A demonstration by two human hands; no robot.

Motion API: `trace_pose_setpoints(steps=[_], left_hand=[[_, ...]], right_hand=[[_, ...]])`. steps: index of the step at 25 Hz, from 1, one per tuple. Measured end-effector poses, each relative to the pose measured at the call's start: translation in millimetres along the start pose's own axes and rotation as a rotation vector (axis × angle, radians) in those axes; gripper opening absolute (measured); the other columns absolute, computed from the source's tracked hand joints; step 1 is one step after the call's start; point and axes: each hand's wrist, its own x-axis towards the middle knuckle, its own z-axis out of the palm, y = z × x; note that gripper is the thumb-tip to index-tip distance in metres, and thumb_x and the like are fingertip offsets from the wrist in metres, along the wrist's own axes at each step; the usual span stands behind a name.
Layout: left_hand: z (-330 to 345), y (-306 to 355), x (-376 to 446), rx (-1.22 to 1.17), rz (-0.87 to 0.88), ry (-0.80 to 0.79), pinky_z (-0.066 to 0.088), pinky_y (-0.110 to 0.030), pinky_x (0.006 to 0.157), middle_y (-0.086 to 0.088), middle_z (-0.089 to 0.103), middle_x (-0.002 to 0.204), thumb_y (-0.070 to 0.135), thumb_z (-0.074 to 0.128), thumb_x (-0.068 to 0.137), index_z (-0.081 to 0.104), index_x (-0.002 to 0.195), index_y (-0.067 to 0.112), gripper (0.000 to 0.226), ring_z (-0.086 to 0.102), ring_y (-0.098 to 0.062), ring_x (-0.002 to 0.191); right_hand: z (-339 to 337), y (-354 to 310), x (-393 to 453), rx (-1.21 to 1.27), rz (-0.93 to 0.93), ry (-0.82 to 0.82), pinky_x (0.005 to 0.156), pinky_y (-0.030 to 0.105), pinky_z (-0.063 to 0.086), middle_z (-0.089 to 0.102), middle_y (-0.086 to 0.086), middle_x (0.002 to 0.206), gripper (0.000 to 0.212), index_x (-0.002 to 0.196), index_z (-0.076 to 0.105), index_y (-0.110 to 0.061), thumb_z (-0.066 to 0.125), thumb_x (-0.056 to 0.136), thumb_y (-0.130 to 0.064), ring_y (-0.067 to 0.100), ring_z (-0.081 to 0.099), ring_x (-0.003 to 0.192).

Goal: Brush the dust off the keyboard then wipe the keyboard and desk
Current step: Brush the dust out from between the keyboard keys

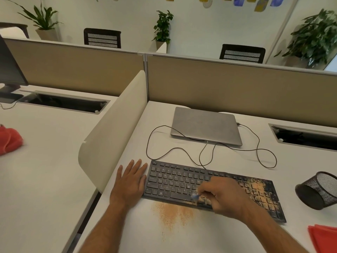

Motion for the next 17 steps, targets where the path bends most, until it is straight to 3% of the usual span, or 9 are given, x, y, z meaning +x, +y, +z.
trace_pose_setpoints(steps=[3, 8, 11, 13, 17], left_hand=[[2, -1, 0, -0.009, 0.002, 0.004, -0.011, -0.04, 0.124, 0.016, 0.009, 0.165, 0.056, -0.004, 0.091, 0.019, 0.157, 0.039, 0.072, -0.007, -0.004, 0.152], [2, -2, 0, -0.008, 0.004, 0.005, -0.009, -0.041, 0.124, 0.016, 0.008, 0.165, 0.057, -0.004, 0.091, 0.019, 0.157, 0.039, 0.072, -0.007, -0.004, 0.152], [3, -2, 1, -0.006, 0.009, 0.007, -0.009, -0.041, 0.124, 0.015, 0.009, 0.165, 0.056, -0.003, 0.092, 0.019, 0.157, 0.039, 0.071, -0.007, -0.005, 0.152], [3, -2, 1, 0.004, 0.007, 0.002, -0.01, -0.041, 0.124, 0.016, 0.007, 0.165, 0.056, -0.005, 0.092, 0.017, 0.158, 0.039, 0.072, -0.008, -0.005, 0.152], [4, -3, 1, -0.007, 0.006, 0.004, -0.01, -0.04, 0.124, 0.016, 0.008, 0.165, 0.057, -0.004, 0.092, 0.018, 0.157, 0.04, 0.071, -0.008, -0.004, 0.152]], right_hand=[[-1, 0, 2, 0.047, -0.011, 0.058, 0.053, 0.015, 0.039, 0.062, -0.019, 0.072, 0.015, 0.095, 0.066, -0.036, 0.058, 0.083, -0.03, 0.001, 0.049, 0.064], [-5, -1, 4, -0.1, 0.032, -0.121, 0.064, 0.023, 0.04, 0.063, -0.013, 0.085, 0.018, 0.104, 0.062, -0.034, 0.052, 0.09, -0.028, 0.008, 0.05, 0.077], [-15, 10, 2, -0.101, 0.034, -0.078, 0.065, 0.027, 0.047, 0.066, -0.014, 0.083, 0.017, 0.1, 0.063, -0.034, 0.051, 0.089, -0.032, 0.007, 0.055, 0.074], [-12, 11, 2, -0.012, -0.002, -0.011, 0.06, 0.024, 0.047, 0.067, -0.016, 0.078, 0.017, 0.099, 0.065, -0.036, 0.053, 0.088, -0.034, 0.004, 0.056, 0.068], [-6, 5, -2, -0.05, 0.006, -0.114, 0.067, 0.023, 0.044, 0.066, -0.015, 0.086, 0.02, 0.108, 0.062, -0.036, 0.05, 0.093, -0.034, 0.005, 0.054, 0.076]])
